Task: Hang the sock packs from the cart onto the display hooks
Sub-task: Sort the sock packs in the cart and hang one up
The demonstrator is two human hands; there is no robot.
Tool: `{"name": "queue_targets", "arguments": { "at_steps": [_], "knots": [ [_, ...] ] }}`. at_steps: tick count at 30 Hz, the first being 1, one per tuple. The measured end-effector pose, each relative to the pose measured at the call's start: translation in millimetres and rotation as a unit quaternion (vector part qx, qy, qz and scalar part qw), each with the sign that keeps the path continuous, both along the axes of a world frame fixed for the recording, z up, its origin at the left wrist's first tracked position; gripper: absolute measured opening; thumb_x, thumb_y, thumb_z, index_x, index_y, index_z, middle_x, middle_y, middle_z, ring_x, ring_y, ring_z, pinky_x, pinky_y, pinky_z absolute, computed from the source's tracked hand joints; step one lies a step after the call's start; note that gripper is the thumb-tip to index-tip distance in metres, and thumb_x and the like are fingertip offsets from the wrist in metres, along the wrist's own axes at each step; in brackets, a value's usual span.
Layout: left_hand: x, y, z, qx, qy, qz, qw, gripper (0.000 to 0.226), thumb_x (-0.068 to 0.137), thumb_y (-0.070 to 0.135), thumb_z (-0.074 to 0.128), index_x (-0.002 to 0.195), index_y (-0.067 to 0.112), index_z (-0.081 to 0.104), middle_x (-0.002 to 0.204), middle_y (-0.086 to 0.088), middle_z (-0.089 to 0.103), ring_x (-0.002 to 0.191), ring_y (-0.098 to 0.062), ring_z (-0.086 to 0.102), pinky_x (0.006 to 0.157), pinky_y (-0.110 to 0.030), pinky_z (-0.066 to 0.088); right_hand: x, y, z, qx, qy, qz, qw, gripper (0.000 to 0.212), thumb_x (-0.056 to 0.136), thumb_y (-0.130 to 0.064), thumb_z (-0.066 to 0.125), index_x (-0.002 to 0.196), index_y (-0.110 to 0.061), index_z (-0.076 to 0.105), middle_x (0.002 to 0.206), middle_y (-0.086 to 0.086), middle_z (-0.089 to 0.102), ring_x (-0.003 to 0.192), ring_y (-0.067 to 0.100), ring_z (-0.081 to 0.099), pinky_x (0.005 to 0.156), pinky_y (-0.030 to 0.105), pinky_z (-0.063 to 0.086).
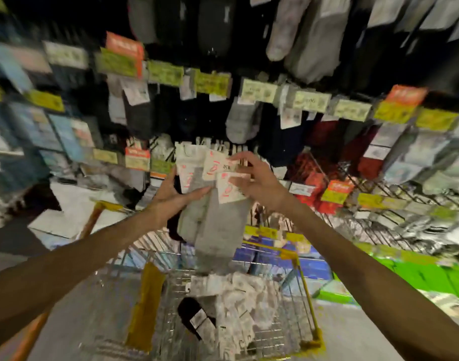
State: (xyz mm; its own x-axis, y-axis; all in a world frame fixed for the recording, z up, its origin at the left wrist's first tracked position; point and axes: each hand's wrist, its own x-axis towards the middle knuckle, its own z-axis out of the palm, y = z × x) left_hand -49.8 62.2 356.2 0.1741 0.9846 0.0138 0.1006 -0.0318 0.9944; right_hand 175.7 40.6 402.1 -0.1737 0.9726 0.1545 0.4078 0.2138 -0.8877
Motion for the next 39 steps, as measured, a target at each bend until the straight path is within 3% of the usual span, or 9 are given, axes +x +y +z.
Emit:
{"name": "queue_targets", "arguments": {
  "at_steps": [4, 8, 11, 13, 15, 21, 24, 29, 39],
  "knots": [
    [3.7, -9.8, 59.7, 0.091, -0.027, -0.023, 0.995, 0.105, 0.081, 0.011, 0.078, 0.156, 0.035, 0.008, 0.14, 0.026, 0.042, 0.12, 0.012, 0.048, 0.082, -0.002, 0.046, -1.1, -1.4, 55.3, 0.044, 0.036, -0.015, 0.998, 0.035, 0.088, 0.004, 0.066, 0.113, -0.018, 0.055, 0.112, 0.003, 0.058, 0.104, 0.023, 0.062, 0.071, 0.025, 0.052],
    [0.3, -10.5, 95.4, 0.17, 0.02, -0.102, 0.98, 0.091, 0.086, 0.018, 0.075, 0.153, 0.044, 0.018, 0.15, 0.018, 0.04, 0.134, 0.0, 0.044, 0.1, -0.025, 0.049, 1.6, -2.7, 88.4, 0.053, 0.053, -0.021, 0.997, 0.028, 0.087, 0.003, 0.067, 0.107, -0.016, 0.06, 0.125, 0.012, 0.059, 0.111, 0.026, 0.062, 0.071, 0.029, 0.057],
    [5.6, -9.9, 111.9, 0.216, 0.074, -0.108, 0.968, 0.065, 0.088, 0.033, 0.072, 0.144, 0.046, 0.041, 0.14, 0.006, 0.048, 0.132, -0.012, 0.044, 0.105, -0.044, 0.047, 6.1, -6.2, 107.2, 0.061, 0.057, -0.03, 0.996, 0.027, 0.087, 0.003, 0.067, 0.109, -0.011, 0.059, 0.126, 0.017, 0.058, 0.108, 0.023, 0.062, 0.067, 0.022, 0.056],
    [10.6, -7.0, 115.6, 0.228, 0.127, -0.093, 0.961, 0.05, 0.09, 0.035, 0.069, 0.135, 0.048, 0.051, 0.129, 0.015, 0.049, 0.129, -0.013, 0.038, 0.109, -0.046, 0.041, 9.4, -7.4, 115.4, 0.076, 0.058, -0.038, 0.995, 0.028, 0.086, 0.003, 0.068, 0.109, -0.01, 0.059, 0.124, 0.017, 0.059, 0.106, 0.025, 0.062, 0.067, 0.021, 0.055],
    [16.2, -5.9, 118.1, 0.221, 0.143, -0.105, 0.959, 0.038, 0.092, 0.032, 0.067, 0.126, 0.048, 0.06, 0.125, 0.023, 0.046, 0.129, -0.013, 0.035, 0.11, -0.045, 0.039, 13.9, -9.4, 119.4, 0.087, 0.069, -0.037, 0.993, 0.027, 0.086, 0.003, 0.068, 0.109, -0.008, 0.059, 0.12, 0.017, 0.06, 0.1, 0.023, 0.064, 0.068, 0.021, 0.056],
    [44.4, -8.7, 116.1, 0.08, 0.033, -0.089, 0.992, 0.027, 0.09, 0.006, 0.065, 0.086, 0.029, 0.079, 0.114, -0.005, 0.066, 0.11, -0.01, 0.062, 0.098, -0.027, 0.041, 23.8, -10.0, 100.7, 0.041, 0.098, -0.069, 0.992, 0.033, 0.084, 0.005, 0.07, 0.115, 0.004, 0.057, 0.096, 0.01, 0.065, 0.076, 0.008, 0.067, 0.063, 0.021, 0.056],
    [57.4, -23.6, 117.6, -0.016, -0.056, -0.123, 0.991, 0.021, 0.094, 0.023, 0.062, 0.088, 0.017, 0.081, 0.1, -0.003, 0.076, 0.097, -0.01, 0.071, 0.086, -0.021, 0.051, 29.1, -5.6, 82.5, 0.003, 0.137, -0.095, 0.986, 0.032, 0.084, 0.004, 0.071, 0.113, 0.004, 0.059, 0.096, 0.013, 0.064, 0.078, 0.013, 0.066, 0.061, 0.019, 0.053],
    [61.8, -9.4, 96.9, 0.038, 0.038, -0.097, 0.994, 0.019, 0.076, 0.024, 0.083, 0.093, 0.016, 0.078, 0.091, 0.018, 0.071, 0.079, 0.016, 0.062, 0.066, -0.001, 0.043, 32.0, 4.0, 61.0, -0.028, 0.167, -0.119, 0.978, 0.032, 0.079, -0.001, 0.077, 0.109, 0.001, 0.064, 0.077, 0.007, 0.067, 0.064, 0.009, 0.067, 0.061, 0.022, 0.053],
    [42.9, 69.1, 67.8, 0.038, 0.057, -0.096, 0.993, 0.012, 0.073, 0.023, 0.086, 0.082, 0.024, 0.079, 0.109, 0.007, 0.067, 0.107, -0.004, 0.059, 0.081, -0.005, 0.044, 2.0, 63.1, 37.6, -0.163, 0.334, -0.182, 0.91, 0.01, 0.086, -0.01, 0.071, 0.093, -0.003, 0.07, 0.086, 0.011, 0.073, 0.08, 0.023, 0.067, 0.074, 0.035, 0.054]
  ]
}}
